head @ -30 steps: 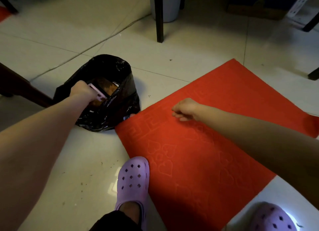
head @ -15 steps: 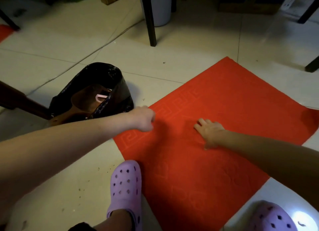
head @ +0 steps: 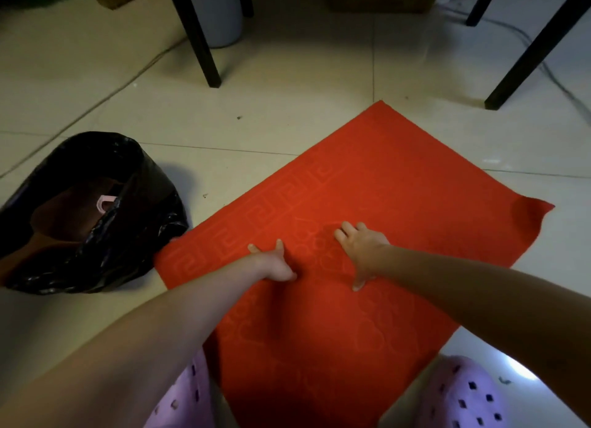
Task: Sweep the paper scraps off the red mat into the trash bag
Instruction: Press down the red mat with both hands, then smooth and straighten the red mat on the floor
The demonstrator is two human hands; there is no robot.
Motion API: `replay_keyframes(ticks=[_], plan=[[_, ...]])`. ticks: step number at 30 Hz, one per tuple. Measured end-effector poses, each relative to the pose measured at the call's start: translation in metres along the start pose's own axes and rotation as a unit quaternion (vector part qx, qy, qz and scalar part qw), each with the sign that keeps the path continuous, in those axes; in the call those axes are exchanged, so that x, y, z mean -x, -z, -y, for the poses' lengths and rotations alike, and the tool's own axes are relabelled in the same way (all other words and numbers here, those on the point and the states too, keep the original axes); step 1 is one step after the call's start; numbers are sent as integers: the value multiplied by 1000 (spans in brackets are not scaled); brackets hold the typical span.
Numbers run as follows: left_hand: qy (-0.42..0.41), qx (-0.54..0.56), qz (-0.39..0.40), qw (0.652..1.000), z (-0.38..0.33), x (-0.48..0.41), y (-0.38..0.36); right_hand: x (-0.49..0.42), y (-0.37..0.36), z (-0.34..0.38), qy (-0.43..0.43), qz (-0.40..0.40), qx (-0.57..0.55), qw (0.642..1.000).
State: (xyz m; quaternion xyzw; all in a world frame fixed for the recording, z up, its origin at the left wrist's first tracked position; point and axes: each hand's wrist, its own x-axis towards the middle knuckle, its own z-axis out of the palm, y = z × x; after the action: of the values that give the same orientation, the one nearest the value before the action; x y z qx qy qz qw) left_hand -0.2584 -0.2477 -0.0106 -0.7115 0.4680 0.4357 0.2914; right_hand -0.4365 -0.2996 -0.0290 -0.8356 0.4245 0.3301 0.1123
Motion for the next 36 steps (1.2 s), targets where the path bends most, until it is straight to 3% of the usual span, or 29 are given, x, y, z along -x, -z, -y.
replay_keyframes(ticks=[11, 18, 24, 29, 34, 36], plan=[[-79, -31, -87, 993, -22, -34, 10, 24, -29, -15, -81, 21, -94, 992], [-132, -67, -116, 982, -23, -47, 28, 30, -37, -17, -91, -5, -88, 992], [-153, -79, -128, 977, -19, -52, 32, 27, -42, -7, -117, 44, -189, 974], [-166, -84, -138, 973, -18, -60, 38, 25, -40, -3, -121, 22, -197, 973], [-178, -80, -137, 971, -14, -64, 42, 23, -30, -28, -169, -85, -218, 958], [-180, -80, -140, 970, -14, -65, 42, 20, -31, -45, -199, -71, -238, 948]])
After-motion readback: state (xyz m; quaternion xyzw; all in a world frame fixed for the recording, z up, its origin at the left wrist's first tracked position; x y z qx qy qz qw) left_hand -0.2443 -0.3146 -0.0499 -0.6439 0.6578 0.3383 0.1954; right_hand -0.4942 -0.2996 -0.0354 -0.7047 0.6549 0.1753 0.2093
